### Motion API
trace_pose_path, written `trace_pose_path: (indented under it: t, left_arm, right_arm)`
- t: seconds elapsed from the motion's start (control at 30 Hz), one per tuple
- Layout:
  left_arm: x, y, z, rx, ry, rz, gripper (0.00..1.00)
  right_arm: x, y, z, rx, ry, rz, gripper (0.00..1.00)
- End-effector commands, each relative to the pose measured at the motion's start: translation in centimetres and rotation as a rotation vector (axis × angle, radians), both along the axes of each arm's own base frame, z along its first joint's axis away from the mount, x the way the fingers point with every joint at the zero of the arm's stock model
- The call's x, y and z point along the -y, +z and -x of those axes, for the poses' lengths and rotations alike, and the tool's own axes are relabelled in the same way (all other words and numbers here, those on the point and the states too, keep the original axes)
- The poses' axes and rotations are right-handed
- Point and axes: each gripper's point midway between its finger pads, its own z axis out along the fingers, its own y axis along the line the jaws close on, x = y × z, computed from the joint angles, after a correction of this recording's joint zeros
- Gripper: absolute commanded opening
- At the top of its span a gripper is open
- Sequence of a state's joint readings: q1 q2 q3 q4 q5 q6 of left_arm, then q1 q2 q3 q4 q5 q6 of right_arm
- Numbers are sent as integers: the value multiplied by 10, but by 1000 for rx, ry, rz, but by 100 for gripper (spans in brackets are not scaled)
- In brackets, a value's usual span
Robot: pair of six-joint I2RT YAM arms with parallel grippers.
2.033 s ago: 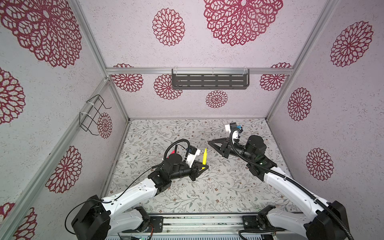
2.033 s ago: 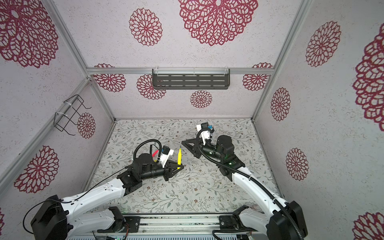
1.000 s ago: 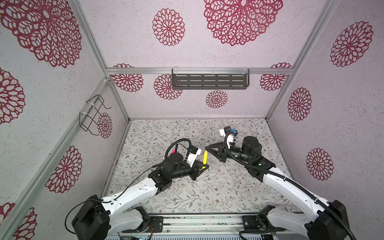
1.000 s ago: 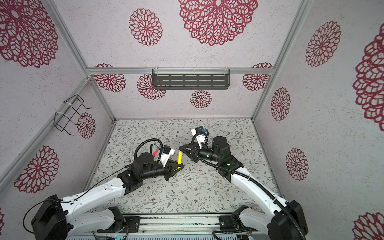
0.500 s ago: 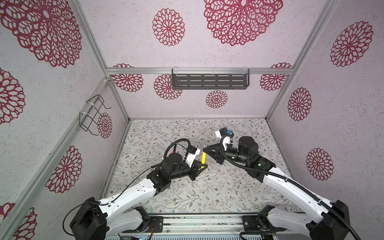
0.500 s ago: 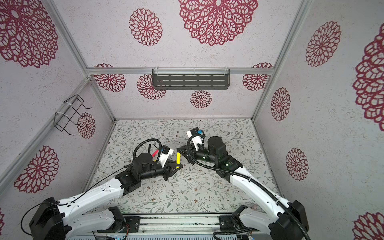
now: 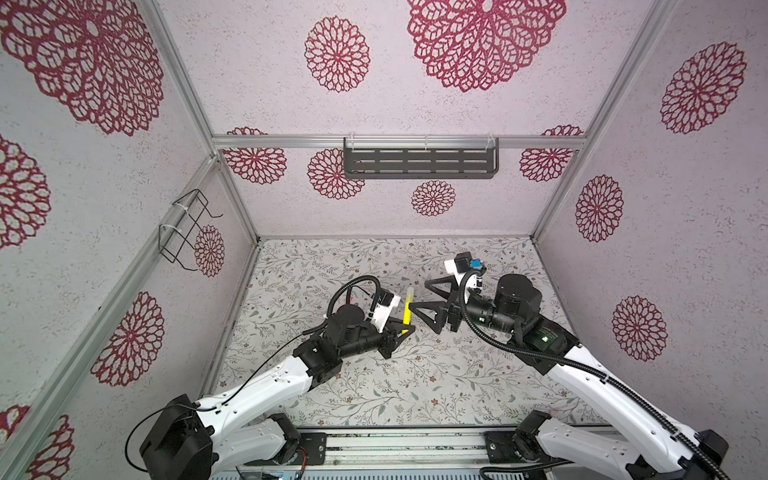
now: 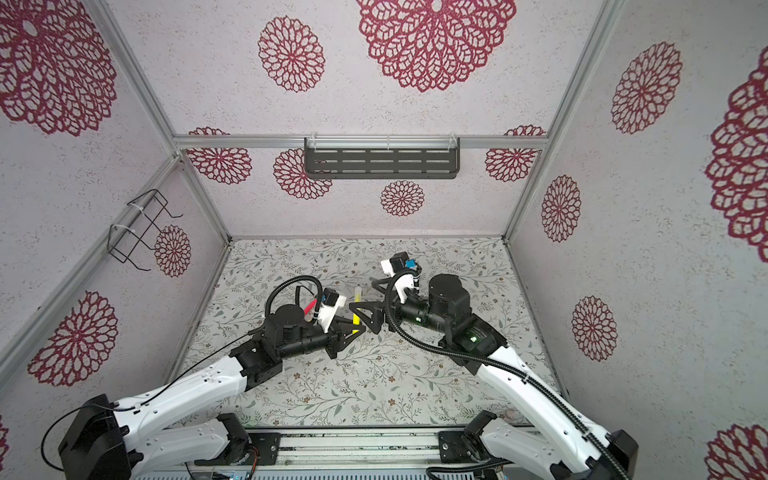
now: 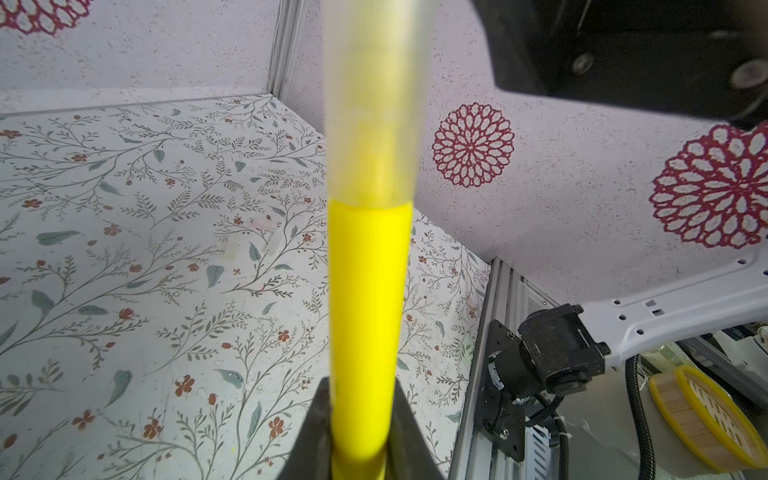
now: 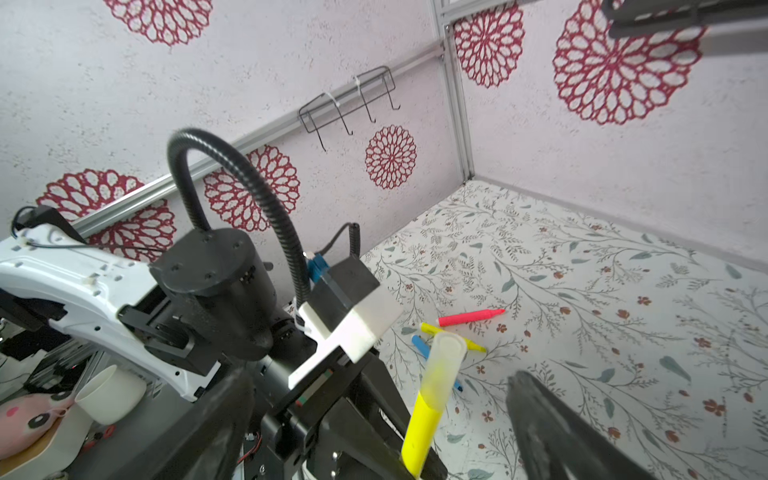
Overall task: Insert the pens into the pen caps
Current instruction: 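Carry the cap toward the left gripper and lower it onto the highlighter tip, then press the cap down onto the highlighter held upright by the left gripper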
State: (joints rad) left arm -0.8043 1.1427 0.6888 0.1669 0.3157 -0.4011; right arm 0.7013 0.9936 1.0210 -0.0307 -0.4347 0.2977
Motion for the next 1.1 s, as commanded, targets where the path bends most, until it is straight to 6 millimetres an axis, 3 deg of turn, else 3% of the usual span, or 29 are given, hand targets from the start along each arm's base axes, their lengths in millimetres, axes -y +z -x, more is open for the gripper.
trace_pose_path:
  t: [0.0,0.07,0.2,0.47,0.7,1.07]
  left_arm:
    - [1,21,-1,64,3,34,0]
    - [1,22,-1,68,7,34,0]
    - [-1,23,-2,74,17,33,0]
    - [-3,26,-1,83,21,33,0]
    - [-4,27,-1,81,27,33,0]
    - [0,25,-4,77,21,22,0]
  right_arm:
    - [18,14,-14,22,-144,15,99]
    - [31,15,-26,-4,-250,12,99]
    - [31,32,-31,-7,-273,-35,99]
    - [5,35,-46,-50,-217,21,98]
    - [-18,25,-50,-96,-126,61,76]
    - [-32,11,-47,-108,-76,109,59]
